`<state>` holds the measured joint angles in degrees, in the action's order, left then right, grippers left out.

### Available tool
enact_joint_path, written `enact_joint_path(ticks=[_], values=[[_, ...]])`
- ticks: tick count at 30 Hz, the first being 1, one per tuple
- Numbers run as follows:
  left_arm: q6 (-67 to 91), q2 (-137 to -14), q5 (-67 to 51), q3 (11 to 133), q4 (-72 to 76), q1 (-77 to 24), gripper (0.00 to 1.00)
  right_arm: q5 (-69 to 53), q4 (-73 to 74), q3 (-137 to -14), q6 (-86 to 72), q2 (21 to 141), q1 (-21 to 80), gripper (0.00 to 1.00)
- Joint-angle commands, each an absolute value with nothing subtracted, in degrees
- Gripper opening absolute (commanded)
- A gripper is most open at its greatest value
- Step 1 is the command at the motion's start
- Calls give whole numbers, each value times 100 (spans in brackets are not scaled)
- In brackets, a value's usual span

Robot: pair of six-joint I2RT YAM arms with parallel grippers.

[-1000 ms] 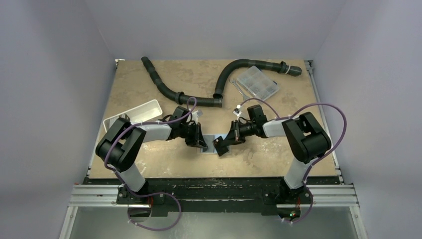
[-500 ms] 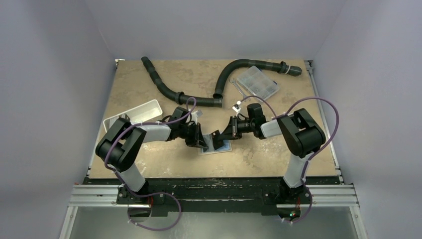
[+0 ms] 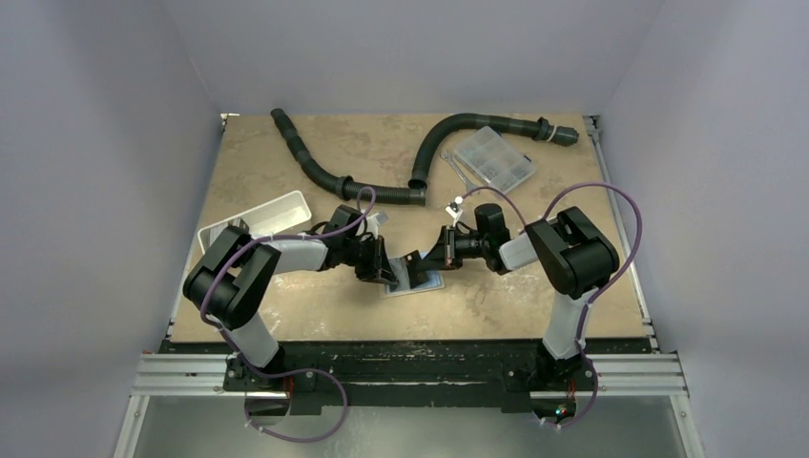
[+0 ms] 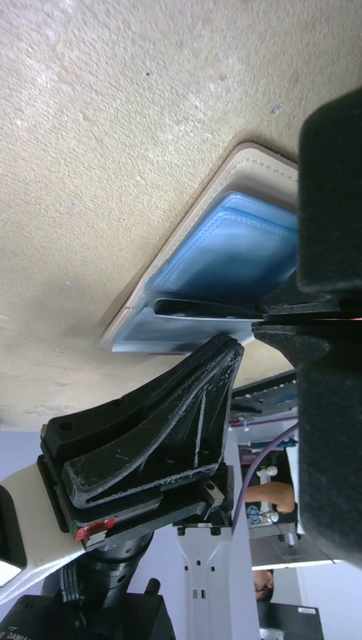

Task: Put the credit cards into the card holder
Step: Insert the credit card into the card holder.

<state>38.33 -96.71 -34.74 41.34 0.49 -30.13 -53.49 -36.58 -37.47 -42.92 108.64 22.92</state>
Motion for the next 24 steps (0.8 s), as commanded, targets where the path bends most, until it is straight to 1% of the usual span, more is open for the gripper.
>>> enact_joint_path(ticks=[1, 7, 10, 12, 16, 17, 20, 21, 24], values=[[3733, -9769, -3306, 4008, -88, -3021, 0, -5376, -4375, -3613, -4405, 10949, 2344, 0], [3779, -9761, -3342, 4008, 9, -3022, 0, -5191, -5152, -3373, -4782, 10977, 2426, 0], [3817, -9741, -3369, 3997, 133, -3021, 0, -4947, -5261, -3316, -4848, 10925, 2514, 0], [3855, -9694, -3382, 3990, 157, -3023, 0, -4783, -5584, -3226, -5104, 10980, 2566, 0], [3966, -9290, -3354, 4061, 122, -3018, 0, -4788, -6197, -3073, -5642, 11122, 2575, 0], [3977, -9135, -3325, 4113, 71, -3016, 4, -4786, -6169, -3068, -5615, 11141, 2571, 0], [3882, -8787, -3160, 4312, -374, -2984, 21, -4737, -5819, -3087, -5416, 11113, 2575, 8], [3843, -8701, -3095, 4351, -502, -2961, 25, -4706, -5696, -3097, -5343, 11078, 2575, 11], [3727, -8576, -2880, 4393, -768, -2919, 31, -4395, -4876, -3178, -4877, 10872, 2575, 18]])
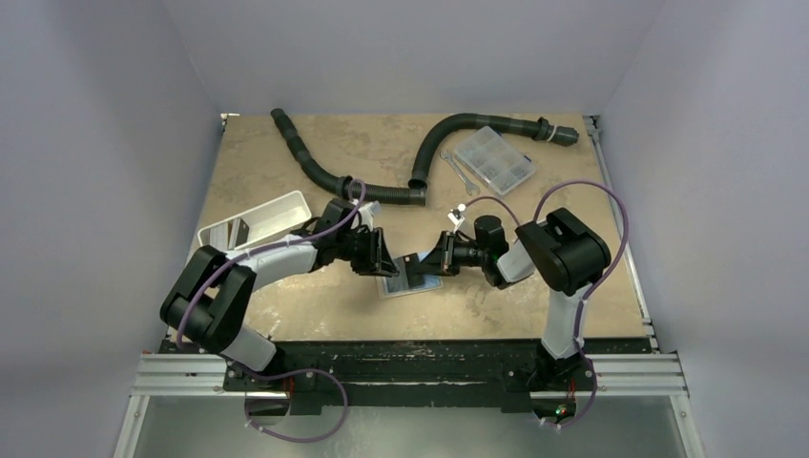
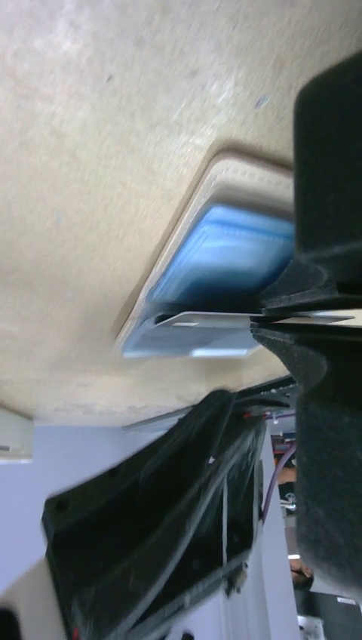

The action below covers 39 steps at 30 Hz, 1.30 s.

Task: Put the credit cards into the card holder
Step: Insert the credit card into the card holder.

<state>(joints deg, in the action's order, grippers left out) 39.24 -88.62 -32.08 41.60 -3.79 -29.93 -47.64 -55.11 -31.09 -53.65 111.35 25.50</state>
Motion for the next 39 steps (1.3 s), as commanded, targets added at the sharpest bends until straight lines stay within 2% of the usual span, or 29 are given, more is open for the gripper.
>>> enact_joint_path(ticks=[1, 4, 8, 10, 13, 19, 21, 27, 33, 39], values=[[3668, -8603, -2778, 4392, -855, -2918, 32, -4247, -4407, -3241, -4558, 10766, 2582, 21], [3634, -8778, -2597, 4276, -890, -2918, 22, -3753, -3052, -3538, -3913, 10463, 2616, 34], [3703, -8939, -2422, 4054, -686, -2918, 14, -3053, -1653, -3769, -3401, 10093, 2718, 56], [3699, -8947, -2334, 4010, -666, -2914, 10, -2644, -1090, -3928, -3201, 9933, 2874, 63], [3693, -8971, -2303, 3991, -644, -2926, 6, -2149, -494, -4183, -3035, 9764, 3129, 67], [3720, -9075, -2320, 3896, -527, -2951, 1, -1572, -14, -4556, -3011, 9616, 3593, 63], [3757, -9083, -2324, 3828, -439, -2960, 0, -1592, -43, -4629, -3163, 9615, 3756, 55], [3901, -9122, -2426, 3660, -177, -3013, 0, -2071, -799, -4639, -3926, 9781, 4111, 39], [3713, -8721, -2290, 3886, -710, -2986, 0, -1931, -471, -4557, -3796, 9560, 4031, 40], [3455, -8432, -2050, 4118, -1237, -2853, 6, -1977, -298, -4541, -3612, 9589, 4025, 44]])
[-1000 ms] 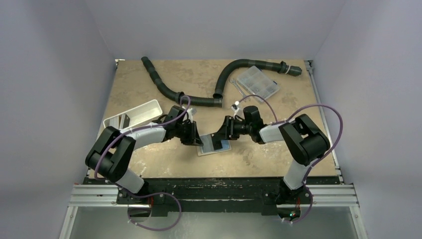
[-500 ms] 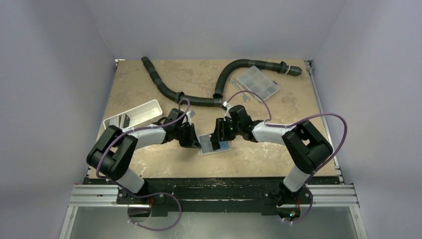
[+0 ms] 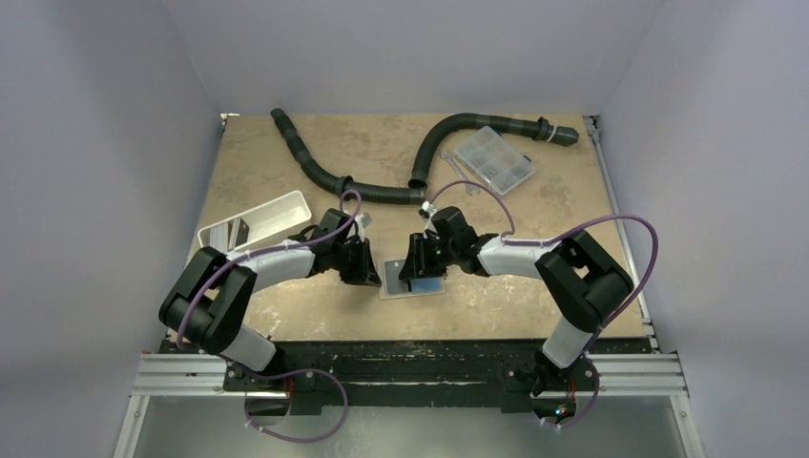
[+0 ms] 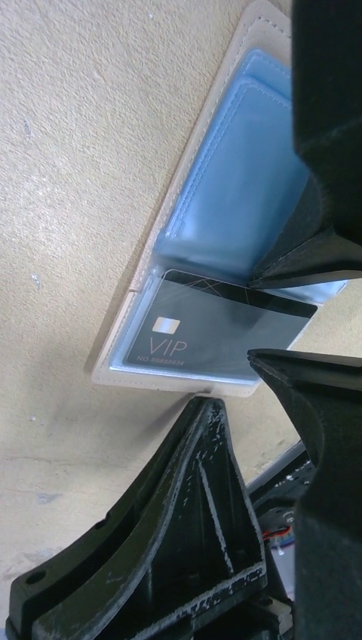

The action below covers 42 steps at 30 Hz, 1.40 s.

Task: Put the credit cards into the card holder
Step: Insert the credit card into the card holder, then pick up the credit card from the storage box.

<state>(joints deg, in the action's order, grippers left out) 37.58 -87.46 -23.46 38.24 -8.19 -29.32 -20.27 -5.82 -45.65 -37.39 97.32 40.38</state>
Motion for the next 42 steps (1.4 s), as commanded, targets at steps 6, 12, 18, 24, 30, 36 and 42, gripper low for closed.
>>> enact_joint_path(ticks=[6, 12, 18, 24, 30, 36, 42], values=[[3617, -8743, -2155, 3982, -867, -2953, 0, -1957, -454, -4547, -3722, 9591, 4093, 43], [4013, -9121, -2252, 3880, -288, -3361, 0, -2232, -905, -4668, -4154, 9624, 4392, 41], [3753, -8819, -1760, 4166, -1072, -3325, 0, -2091, -811, -4525, -4170, 9374, 4254, 42], [3431, -8464, -1646, 4371, -1986, -2713, 23, -1380, 96, -4527, -3177, 8851, 3980, 56], [3047, -7816, -949, 5177, -3403, -2164, 69, -1292, 219, -4459, -2285, 8276, 3955, 63], [2352, -8174, 2453, 6683, -5331, -1974, 78, -1649, -136, -4384, -2047, 8209, 3956, 63], [2055, -8862, 4230, 7603, -5633, -1316, 81, -2176, -454, -4111, -2141, 7924, 3958, 62]])
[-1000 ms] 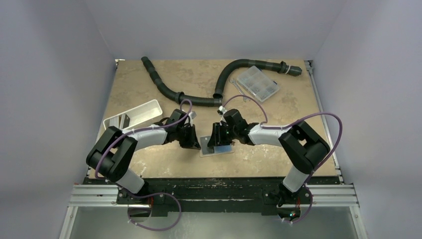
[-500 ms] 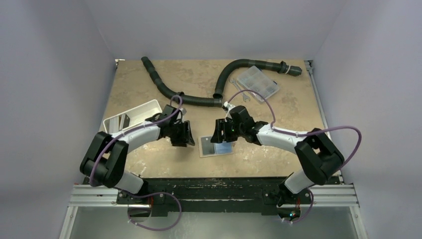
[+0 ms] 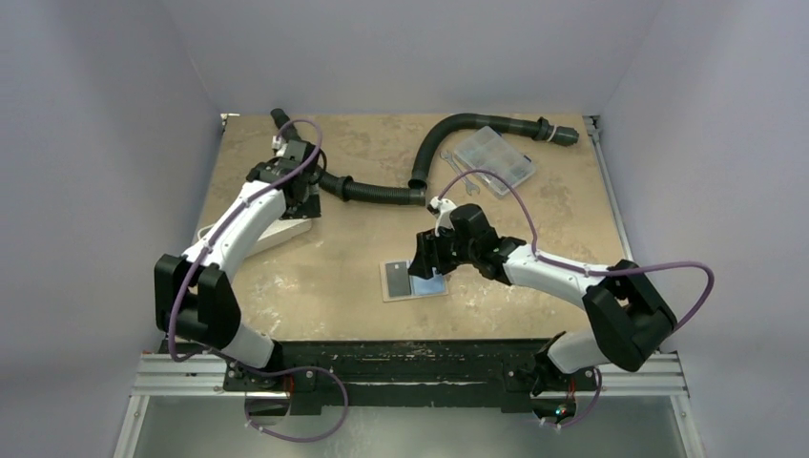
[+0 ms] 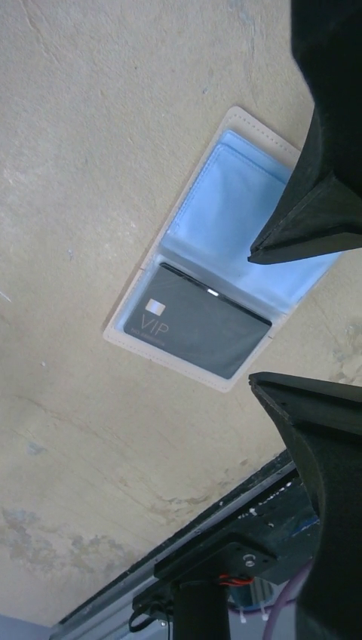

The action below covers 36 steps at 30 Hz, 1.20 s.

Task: Put the credit cards into the card holder
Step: Pick up the credit card from the storage box.

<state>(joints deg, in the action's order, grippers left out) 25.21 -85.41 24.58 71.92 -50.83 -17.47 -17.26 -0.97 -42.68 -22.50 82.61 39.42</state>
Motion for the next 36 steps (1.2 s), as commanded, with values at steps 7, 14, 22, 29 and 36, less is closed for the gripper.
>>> enact_joint_path(ticks=[7, 14, 22, 29, 36], values=[[1513, -9932, 4923, 8075, -5488, -518, 81, -2173, -532, -3932, -2175, 7603, 4259, 62], [1361, -10523, 4412, 8427, -5234, -98, 81, -1933, -535, -3903, -2145, 7410, 4544, 63], [1401, -10970, 4504, 8376, -5233, -11, 82, -1885, -580, -3921, -2145, 7474, 4648, 63], [1420, -10930, 4439, 8016, -4970, 255, 82, -1870, -590, -3920, -2145, 7506, 4667, 63], [1432, -10917, 4441, 7767, -4783, 377, 79, -1868, -571, -3935, -2145, 7506, 4675, 63]])
